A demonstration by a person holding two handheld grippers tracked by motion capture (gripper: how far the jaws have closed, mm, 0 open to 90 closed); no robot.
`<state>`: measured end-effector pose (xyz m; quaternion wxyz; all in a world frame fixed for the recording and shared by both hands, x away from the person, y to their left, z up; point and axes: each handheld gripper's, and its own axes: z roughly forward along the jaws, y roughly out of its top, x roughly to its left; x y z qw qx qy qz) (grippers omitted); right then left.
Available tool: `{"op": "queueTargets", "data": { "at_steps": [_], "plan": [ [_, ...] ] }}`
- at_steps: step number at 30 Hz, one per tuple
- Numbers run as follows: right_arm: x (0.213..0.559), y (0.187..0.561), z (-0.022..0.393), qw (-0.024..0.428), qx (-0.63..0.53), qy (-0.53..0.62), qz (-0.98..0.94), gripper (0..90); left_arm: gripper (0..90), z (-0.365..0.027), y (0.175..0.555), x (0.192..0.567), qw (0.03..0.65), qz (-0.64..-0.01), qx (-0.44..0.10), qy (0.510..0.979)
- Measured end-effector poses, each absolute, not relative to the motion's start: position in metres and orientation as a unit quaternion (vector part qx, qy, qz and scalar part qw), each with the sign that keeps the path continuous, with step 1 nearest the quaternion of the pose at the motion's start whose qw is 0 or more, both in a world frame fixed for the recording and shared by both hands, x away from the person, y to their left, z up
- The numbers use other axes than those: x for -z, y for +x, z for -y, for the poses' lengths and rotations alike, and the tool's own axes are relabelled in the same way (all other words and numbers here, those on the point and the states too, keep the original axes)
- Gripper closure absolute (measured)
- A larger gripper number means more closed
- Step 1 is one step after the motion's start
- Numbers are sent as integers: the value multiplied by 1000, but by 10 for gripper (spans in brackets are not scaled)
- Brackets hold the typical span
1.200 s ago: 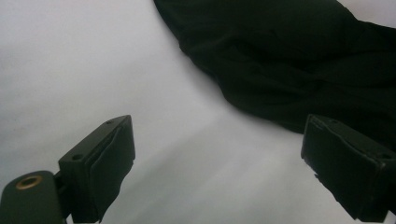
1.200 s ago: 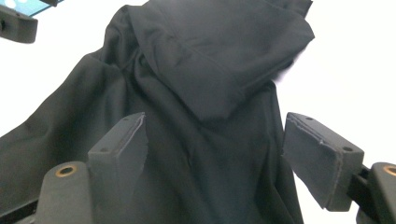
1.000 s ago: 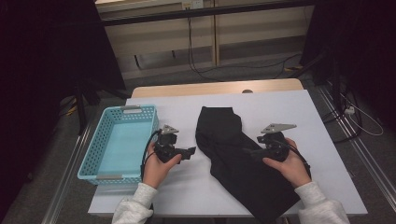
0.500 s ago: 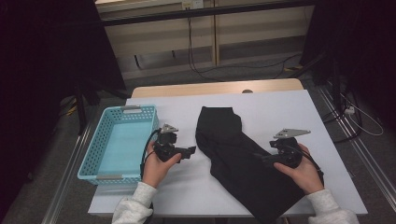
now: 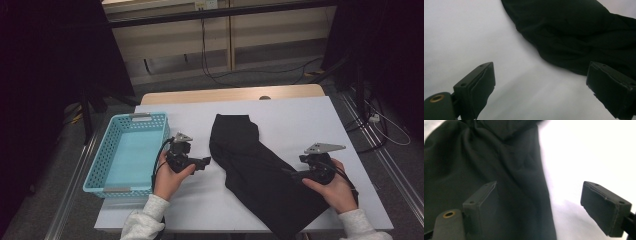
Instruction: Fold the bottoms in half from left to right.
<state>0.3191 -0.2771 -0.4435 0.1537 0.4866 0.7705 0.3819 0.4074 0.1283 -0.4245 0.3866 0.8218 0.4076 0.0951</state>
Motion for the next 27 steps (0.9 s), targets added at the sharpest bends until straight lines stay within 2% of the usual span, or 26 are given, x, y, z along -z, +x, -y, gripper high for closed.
{"op": "queueTargets", "data": {
  "at_steps": [7,10,13,17,24,26,27],
  "plan": [
    [442,312,279,164,-377,486,-771,189,85,-126,408,423,390,-403,-100,822],
    [445,310,281,157,-370,484,-777,267,85,-127,408,422,389,-404,-100,821],
    [449,308,281,157,-348,484,-787,287,86,-127,408,422,390,-405,-100,821],
    [449,307,283,160,-341,483,-790,366,86,-127,408,422,386,-401,-105,824],
    [454,301,287,166,-339,490,-785,405,86,-129,408,423,384,-405,-110,822],
    [454,298,286,172,-339,489,-785,443,86,-129,408,423,383,-404,-109,823],
    [454,297,285,170,-338,487,-787,499,85,-128,408,423,386,-405,-109,821]
  ]
}}
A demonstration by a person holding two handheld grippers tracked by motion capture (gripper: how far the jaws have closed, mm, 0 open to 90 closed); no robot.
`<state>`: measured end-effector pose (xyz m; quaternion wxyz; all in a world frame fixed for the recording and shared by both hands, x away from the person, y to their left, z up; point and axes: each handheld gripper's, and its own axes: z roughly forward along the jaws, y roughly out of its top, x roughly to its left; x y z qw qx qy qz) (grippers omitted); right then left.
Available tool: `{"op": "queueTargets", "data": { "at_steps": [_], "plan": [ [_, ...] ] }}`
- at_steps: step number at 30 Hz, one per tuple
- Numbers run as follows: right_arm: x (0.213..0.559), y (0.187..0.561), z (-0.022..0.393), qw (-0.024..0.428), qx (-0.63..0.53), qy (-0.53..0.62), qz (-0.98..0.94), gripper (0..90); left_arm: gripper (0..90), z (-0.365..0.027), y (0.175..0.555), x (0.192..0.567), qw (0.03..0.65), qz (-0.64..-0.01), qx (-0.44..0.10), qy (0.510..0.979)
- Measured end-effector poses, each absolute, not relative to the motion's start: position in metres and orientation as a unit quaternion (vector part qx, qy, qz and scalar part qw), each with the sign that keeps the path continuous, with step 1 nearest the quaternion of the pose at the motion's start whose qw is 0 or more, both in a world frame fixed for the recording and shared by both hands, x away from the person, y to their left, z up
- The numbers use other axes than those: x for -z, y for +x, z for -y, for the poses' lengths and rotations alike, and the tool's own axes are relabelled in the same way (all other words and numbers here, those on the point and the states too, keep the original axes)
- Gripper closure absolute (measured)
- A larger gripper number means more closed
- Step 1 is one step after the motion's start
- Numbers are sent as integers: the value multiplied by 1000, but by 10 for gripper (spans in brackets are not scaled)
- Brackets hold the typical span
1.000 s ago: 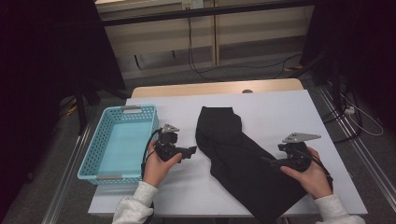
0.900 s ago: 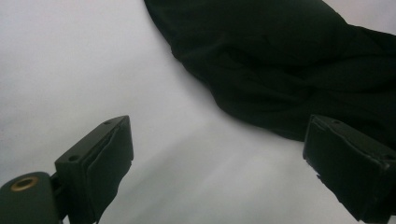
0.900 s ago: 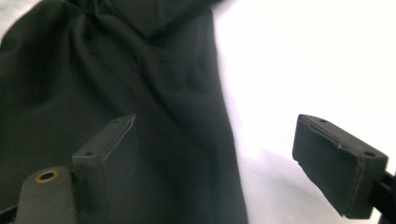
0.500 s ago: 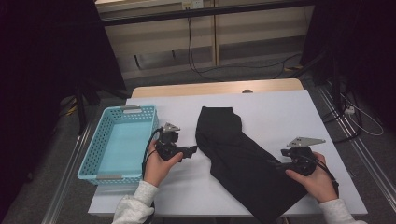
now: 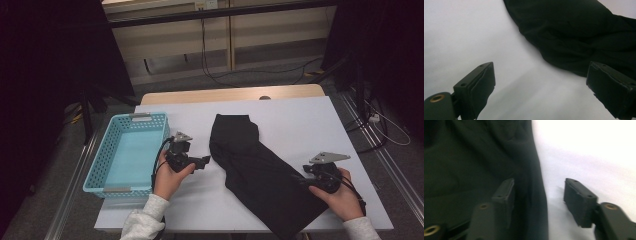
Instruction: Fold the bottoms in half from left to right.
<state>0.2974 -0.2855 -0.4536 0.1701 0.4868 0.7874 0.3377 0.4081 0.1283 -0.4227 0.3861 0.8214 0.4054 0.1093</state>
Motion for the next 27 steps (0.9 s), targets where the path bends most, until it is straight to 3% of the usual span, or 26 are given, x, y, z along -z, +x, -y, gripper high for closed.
{"op": "queueTargets", "data": {
  "at_steps": [2,8,14,21,27],
  "plan": [
    [452,296,284,162,-337,492,-786,562,86,-128,408,421,387,-405,-105,822],
    [451,296,278,169,-319,494,-791,574,86,-126,408,423,384,-403,-107,823],
    [450,294,274,165,-316,501,-789,660,86,-126,407,422,385,-404,-108,823],
    [450,294,270,142,-325,513,-782,875,86,-127,406,423,381,-401,-110,826],
    [450,296,273,131,-331,514,-780,882,86,-128,407,423,384,-405,-110,822]
  ]
}}
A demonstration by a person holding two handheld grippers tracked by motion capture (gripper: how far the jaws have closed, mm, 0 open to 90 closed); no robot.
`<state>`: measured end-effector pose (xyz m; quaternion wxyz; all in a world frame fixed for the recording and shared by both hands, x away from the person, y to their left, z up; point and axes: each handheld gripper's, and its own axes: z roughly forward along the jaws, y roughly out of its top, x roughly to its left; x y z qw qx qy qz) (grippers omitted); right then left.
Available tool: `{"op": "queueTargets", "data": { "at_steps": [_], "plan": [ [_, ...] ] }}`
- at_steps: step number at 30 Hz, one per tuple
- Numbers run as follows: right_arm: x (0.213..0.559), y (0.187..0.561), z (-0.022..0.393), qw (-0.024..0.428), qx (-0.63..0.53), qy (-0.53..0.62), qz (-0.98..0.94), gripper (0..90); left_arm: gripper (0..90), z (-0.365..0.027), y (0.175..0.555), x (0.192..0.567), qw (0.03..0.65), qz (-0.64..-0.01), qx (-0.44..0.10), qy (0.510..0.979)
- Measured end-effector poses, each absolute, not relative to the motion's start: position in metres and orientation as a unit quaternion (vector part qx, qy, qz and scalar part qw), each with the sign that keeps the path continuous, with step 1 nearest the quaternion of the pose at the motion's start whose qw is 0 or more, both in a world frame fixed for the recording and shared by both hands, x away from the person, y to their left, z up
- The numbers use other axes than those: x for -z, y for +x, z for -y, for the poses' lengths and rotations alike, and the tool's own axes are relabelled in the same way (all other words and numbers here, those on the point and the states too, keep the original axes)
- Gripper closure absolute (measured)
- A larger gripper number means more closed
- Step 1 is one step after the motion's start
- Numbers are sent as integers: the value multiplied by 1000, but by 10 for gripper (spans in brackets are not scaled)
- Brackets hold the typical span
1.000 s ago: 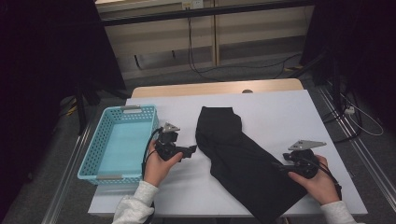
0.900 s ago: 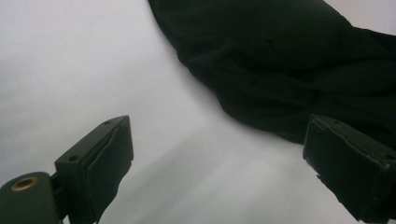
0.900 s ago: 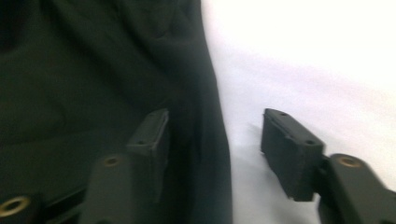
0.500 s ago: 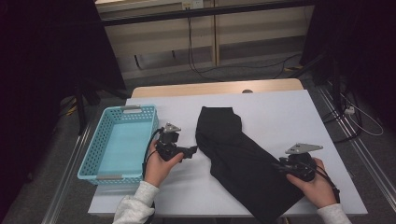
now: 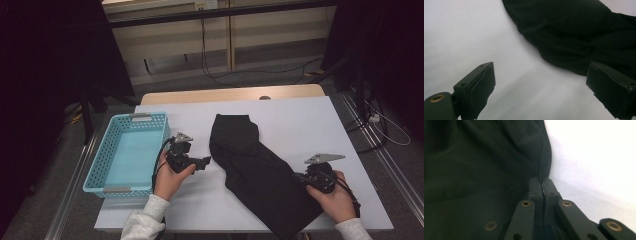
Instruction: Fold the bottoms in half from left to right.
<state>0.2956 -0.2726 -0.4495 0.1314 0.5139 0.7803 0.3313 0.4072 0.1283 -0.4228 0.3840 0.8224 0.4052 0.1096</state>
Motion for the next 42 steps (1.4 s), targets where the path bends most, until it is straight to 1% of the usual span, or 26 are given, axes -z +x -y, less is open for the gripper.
{"op": "queueTargets", "data": {
  "at_steps": [4,11,13,16,20,31,40,42],
  "plan": [
    [450,297,275,123,-338,512,-780,885,86,-129,408,422,385,-405,-110,822],
    [446,298,277,121,-342,507,-782,888,87,-128,407,421,387,-403,-114,821],
    [444,297,276,134,-341,502,-783,889,87,-128,407,421,387,-404,-114,821],
    [442,297,274,140,-342,500,-783,889,87,-129,407,421,388,-405,-114,820],
    [444,298,277,134,-342,501,-784,890,87,-128,407,420,387,-402,-112,822],
    [442,302,294,151,-336,509,-778,889,87,-129,407,421,387,-403,-111,822],
    [445,309,306,152,-334,518,-773,888,86,-125,412,421,394,-404,-109,818],
    [444,309,306,151,-335,518,-772,887,86,-121,414,421,391,-397,-107,824]
  ]
}}
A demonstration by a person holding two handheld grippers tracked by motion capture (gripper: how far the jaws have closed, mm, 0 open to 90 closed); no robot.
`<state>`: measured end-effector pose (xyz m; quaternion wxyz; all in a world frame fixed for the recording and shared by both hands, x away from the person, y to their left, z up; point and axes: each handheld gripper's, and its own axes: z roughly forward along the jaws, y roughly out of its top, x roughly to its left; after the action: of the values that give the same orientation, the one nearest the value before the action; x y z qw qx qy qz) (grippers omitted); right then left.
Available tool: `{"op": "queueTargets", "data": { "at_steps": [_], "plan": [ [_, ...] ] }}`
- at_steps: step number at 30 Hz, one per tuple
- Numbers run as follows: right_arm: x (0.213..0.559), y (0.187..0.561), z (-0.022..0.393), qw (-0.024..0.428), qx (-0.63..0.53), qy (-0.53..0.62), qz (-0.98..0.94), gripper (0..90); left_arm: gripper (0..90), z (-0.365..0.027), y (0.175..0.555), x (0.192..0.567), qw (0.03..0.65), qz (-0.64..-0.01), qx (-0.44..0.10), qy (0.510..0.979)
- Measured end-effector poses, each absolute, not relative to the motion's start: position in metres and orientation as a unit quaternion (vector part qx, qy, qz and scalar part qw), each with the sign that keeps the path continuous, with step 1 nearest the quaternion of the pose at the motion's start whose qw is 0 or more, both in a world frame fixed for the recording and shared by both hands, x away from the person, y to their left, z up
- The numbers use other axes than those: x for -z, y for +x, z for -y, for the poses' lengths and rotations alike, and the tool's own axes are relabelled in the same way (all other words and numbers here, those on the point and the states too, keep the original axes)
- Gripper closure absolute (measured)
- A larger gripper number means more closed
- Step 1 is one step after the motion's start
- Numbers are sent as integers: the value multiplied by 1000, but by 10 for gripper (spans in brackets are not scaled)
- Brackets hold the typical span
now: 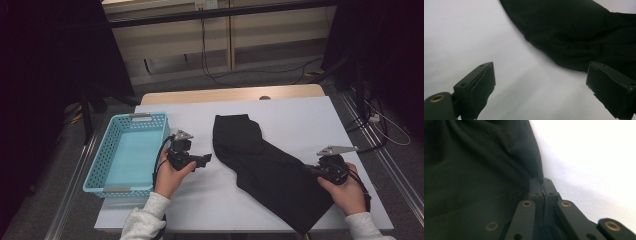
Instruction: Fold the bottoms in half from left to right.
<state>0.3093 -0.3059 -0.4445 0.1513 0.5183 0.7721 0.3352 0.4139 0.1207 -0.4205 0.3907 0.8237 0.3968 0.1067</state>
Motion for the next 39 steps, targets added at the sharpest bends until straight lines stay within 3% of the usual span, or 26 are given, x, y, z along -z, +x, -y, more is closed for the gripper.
{"op": "queueTargets", "data": {
  "at_steps": [12,25,31,39],
  "plan": [
    [446,310,305,150,-335,514,-775,887,113,-94,437,434,381,-399,-112,827],
    [449,309,303,148,-335,507,-780,885,66,-67,457,441,369,-388,-118,836],
    [449,309,303,144,-337,507,-780,886,166,-63,459,441,370,-397,-126,830],
    [449,308,304,137,-342,507,-779,885,440,-61,463,447,367,-412,-126,824]
  ]
}}
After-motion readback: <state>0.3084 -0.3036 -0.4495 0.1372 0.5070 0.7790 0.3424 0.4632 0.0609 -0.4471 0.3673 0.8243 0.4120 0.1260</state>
